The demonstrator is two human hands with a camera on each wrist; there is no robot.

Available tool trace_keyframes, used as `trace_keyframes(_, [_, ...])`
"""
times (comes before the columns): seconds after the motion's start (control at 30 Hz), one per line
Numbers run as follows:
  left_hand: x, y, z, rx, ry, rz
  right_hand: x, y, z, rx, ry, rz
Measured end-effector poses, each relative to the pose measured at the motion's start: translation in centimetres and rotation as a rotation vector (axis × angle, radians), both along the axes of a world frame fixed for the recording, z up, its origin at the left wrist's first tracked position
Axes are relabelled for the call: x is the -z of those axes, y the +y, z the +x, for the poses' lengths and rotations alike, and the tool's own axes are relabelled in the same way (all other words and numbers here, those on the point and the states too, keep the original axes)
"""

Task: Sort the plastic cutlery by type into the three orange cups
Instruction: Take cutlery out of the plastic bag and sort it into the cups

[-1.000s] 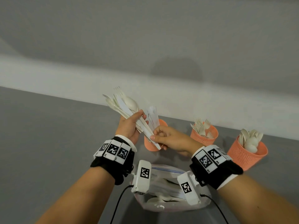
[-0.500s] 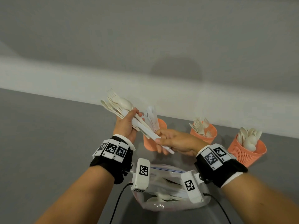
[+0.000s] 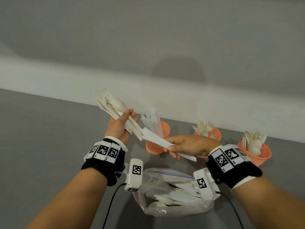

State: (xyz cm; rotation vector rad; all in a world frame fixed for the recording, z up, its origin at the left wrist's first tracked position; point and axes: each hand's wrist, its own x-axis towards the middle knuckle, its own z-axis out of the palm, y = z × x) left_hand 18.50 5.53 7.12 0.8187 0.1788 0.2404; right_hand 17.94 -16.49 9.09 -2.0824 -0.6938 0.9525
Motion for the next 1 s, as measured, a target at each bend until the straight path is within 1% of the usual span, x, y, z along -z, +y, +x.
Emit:
trace_keyframes(0.03, [0.2,0.4,0.0,0.009,0.005,0.009,-0.2,-0.3,0.3,0.028,-0.015,0.014])
trace_keyframes(0.07, [0.3,0.5,0.0,0.028,0.01,0.025,-0.4,-0.4,0.6,0.091,-0.043,0.069])
trace_keyframes(0.17, [0.5,-0.2,-0.4,0.122,0.011,0.064,-0.7,0.6,2.2,0.411,-0.236,0.378])
trace_keyframes(0.23, [0.5,-1.0,-0.7,0.197,-0.015,0.097,-0.8,1.9,3.3,0.568,-0.352,0.525])
trace_keyframes(0.27, [0.5,-1.4,-0.8,0.228,-0.023,0.122,-0.7,2.5,3.7,0.618,-0.385,0.557])
trace_keyframes(0.33, [0.3,-2.0,-1.0,0.274,-0.035,0.178,0.0,3.6,4.4,0.681,-0.378,0.559])
trace_keyframes(0.4, [0.3,-2.3,-1.3,0.311,-0.041,0.247,1.3,4.4,4.8,0.716,-0.337,0.491])
trace_keyframes(0.47, [0.3,-2.5,-1.6,0.357,-0.041,0.283,2.8,4.7,4.9,0.725,-0.406,0.378])
trace_keyframes(0.53, [0.5,-2.7,-1.8,0.404,-0.049,0.28,3.7,4.7,5.0,0.688,-0.487,0.294])
trace_keyframes(0.57, [0.4,-2.9,-1.9,0.422,-0.053,0.27,3.8,4.7,5.0,0.67,-0.507,0.258])
trace_keyframes(0.67, [0.4,-3.3,-2.1,0.459,-0.053,0.274,3.3,4.5,5.1,0.605,-0.587,0.057])
trace_keyframes(0.73, [0.4,-3.4,-2.1,0.471,-0.056,0.283,2.9,4.4,5.2,0.611,-0.65,0.021])
trace_keyframes(0.77, [0.4,-3.5,-2.0,0.467,-0.057,0.288,2.5,4.2,5.2,0.639,-0.69,0.052])
trace_keyframes(0.8, [0.4,-3.4,-1.8,0.459,-0.052,0.29,1.9,4.2,4.8,0.684,-0.743,0.123])
trace_keyframes(0.87, [0.3,-3.6,-1.7,0.443,-0.052,0.285,0.4,4.2,3.6,0.75,-0.866,0.346])
trace_keyframes(0.9, [0.1,-3.8,-1.8,0.435,-0.054,0.283,-0.3,4.4,2.8,0.736,-0.891,0.452])
trace_keyframes(0.97, [-0.4,-4.3,-2.1,0.446,-0.073,0.281,-1.6,5.0,1.1,0.652,-0.839,0.562])
trace_keyframes(1.0, [-0.7,-4.5,-2.4,0.462,-0.089,0.284,-1.8,5.3,0.4,0.616,-0.811,0.546])
